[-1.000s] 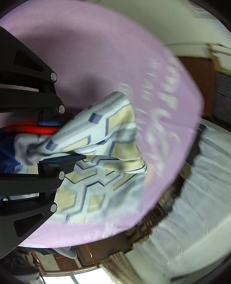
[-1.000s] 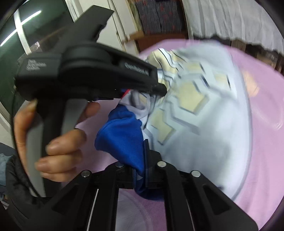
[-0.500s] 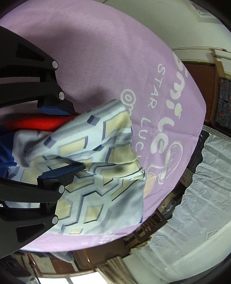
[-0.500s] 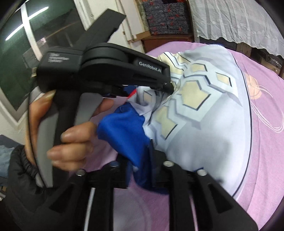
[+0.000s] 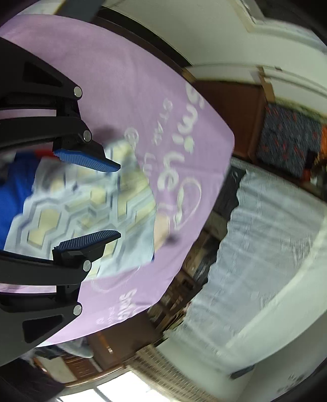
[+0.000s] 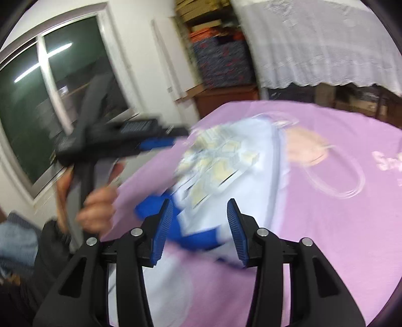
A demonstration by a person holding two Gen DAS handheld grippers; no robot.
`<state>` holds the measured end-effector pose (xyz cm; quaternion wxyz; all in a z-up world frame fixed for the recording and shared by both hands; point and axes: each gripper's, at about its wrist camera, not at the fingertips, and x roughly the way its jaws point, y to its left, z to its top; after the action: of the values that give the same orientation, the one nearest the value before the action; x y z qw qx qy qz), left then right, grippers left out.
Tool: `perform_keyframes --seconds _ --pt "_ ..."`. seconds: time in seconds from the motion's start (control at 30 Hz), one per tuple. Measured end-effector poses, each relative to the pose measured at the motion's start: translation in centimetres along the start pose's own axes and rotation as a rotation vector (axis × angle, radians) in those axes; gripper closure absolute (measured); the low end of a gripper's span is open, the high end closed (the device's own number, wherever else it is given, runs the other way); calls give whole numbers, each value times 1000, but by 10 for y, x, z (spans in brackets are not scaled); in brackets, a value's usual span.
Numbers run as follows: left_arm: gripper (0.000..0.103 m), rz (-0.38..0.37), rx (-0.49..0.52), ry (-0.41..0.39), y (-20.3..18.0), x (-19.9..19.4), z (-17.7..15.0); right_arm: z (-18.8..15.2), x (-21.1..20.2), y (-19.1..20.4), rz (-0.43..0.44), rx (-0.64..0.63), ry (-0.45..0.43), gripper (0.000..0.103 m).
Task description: Fold large clothes
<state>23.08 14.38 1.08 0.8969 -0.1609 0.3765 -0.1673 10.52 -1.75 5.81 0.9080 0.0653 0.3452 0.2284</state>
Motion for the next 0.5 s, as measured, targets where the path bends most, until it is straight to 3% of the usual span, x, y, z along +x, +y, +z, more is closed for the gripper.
perform_keyframes --seconds 0.2,0.3,0.4,0.5 --pt "55 57 68 82 -14 36 -12 49 30 -14 -124 14 10 68" --pt "54 76 51 147 -3 62 -19 56 62 -22 -169 27 31 68" --pt "52 75 56 149 1 70 -20 54 101 -44 -223 65 99 70" --pt "51 81 53 162 3 79 -25 44 111 -53 -251 24 102 70"
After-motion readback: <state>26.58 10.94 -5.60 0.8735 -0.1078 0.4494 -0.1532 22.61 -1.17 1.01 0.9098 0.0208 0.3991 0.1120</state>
